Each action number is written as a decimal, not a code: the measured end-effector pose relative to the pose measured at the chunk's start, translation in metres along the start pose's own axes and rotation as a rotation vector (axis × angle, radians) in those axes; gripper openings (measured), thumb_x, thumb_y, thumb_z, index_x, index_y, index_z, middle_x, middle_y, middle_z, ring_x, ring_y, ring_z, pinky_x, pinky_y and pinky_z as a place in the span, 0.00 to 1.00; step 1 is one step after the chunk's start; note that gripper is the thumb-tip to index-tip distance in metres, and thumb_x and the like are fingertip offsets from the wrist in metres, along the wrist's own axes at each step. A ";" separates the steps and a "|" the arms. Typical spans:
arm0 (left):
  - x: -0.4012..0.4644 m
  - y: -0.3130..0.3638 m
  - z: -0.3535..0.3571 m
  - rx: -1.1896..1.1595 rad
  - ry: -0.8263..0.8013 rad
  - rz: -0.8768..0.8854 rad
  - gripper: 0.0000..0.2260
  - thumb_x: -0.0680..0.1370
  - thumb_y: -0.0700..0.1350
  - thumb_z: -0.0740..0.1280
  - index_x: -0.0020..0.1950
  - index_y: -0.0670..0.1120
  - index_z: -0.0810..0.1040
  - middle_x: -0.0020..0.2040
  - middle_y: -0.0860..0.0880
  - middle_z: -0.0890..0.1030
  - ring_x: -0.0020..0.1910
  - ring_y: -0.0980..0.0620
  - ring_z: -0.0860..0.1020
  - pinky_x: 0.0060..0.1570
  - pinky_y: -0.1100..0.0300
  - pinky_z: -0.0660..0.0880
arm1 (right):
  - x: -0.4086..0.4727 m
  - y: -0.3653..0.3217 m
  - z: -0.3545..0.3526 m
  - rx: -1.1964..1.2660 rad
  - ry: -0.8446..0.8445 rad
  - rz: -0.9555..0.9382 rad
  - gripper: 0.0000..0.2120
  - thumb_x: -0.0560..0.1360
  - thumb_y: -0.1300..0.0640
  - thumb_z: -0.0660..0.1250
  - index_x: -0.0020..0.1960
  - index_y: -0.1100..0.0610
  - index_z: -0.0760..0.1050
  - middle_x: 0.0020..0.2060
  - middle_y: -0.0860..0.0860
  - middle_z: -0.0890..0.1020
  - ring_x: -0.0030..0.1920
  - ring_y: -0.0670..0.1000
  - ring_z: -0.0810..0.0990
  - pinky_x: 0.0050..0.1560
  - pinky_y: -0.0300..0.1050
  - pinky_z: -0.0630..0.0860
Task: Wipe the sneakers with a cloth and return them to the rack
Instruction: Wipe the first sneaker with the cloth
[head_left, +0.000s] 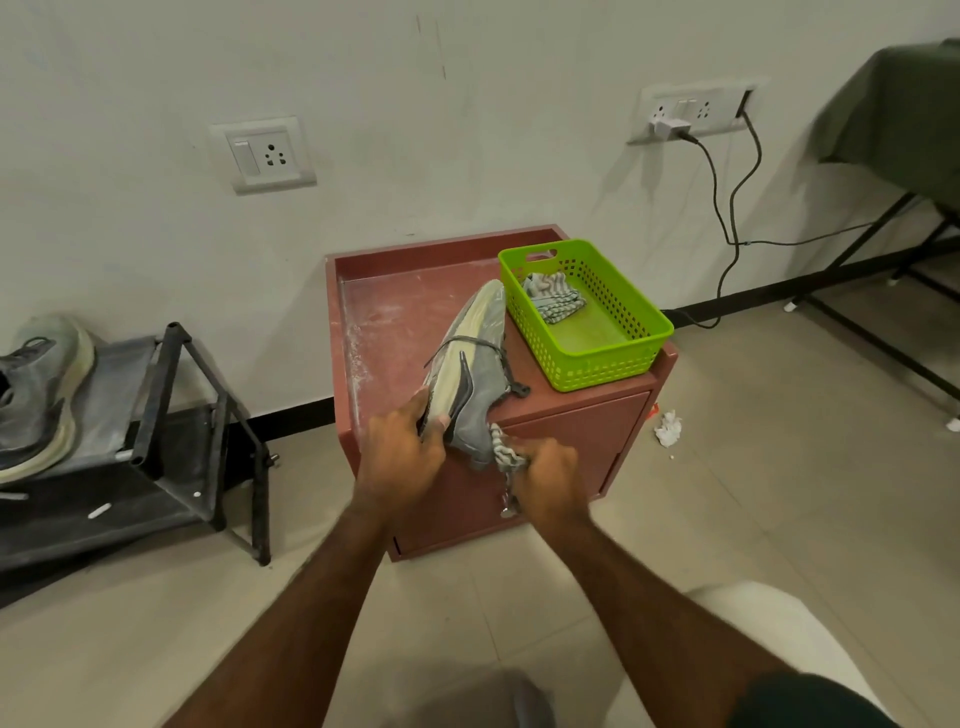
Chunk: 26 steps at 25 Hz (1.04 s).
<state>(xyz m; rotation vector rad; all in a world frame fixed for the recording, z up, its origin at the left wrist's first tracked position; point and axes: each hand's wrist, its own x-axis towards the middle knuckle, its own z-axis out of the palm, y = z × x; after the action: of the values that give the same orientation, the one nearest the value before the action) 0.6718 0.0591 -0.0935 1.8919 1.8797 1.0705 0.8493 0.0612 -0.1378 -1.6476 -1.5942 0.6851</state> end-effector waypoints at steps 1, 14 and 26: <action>0.000 0.001 0.000 -0.014 -0.005 -0.010 0.17 0.81 0.45 0.65 0.69 0.44 0.78 0.47 0.45 0.85 0.39 0.49 0.80 0.41 0.57 0.77 | 0.002 0.003 -0.010 0.038 0.060 0.066 0.22 0.71 0.67 0.62 0.57 0.49 0.83 0.47 0.56 0.87 0.43 0.55 0.85 0.46 0.36 0.82; 0.005 -0.003 -0.003 -0.029 -0.002 -0.054 0.15 0.81 0.45 0.65 0.68 0.45 0.79 0.46 0.45 0.85 0.39 0.50 0.79 0.42 0.59 0.74 | 0.011 -0.021 -0.019 0.158 0.187 -0.294 0.29 0.65 0.77 0.58 0.61 0.60 0.81 0.58 0.49 0.81 0.62 0.42 0.78 0.68 0.33 0.68; 0.011 0.016 0.000 0.014 0.063 -0.092 0.26 0.73 0.55 0.73 0.70 0.54 0.72 0.56 0.50 0.83 0.48 0.50 0.81 0.47 0.53 0.81 | 0.077 -0.048 -0.016 0.193 -0.062 -0.198 0.23 0.69 0.71 0.65 0.58 0.53 0.83 0.55 0.49 0.85 0.56 0.44 0.82 0.58 0.36 0.77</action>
<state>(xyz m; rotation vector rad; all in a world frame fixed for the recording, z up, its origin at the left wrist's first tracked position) 0.6824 0.0675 -0.0797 1.7796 1.9927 1.1033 0.8397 0.1336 -0.0811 -1.3218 -1.6533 0.7656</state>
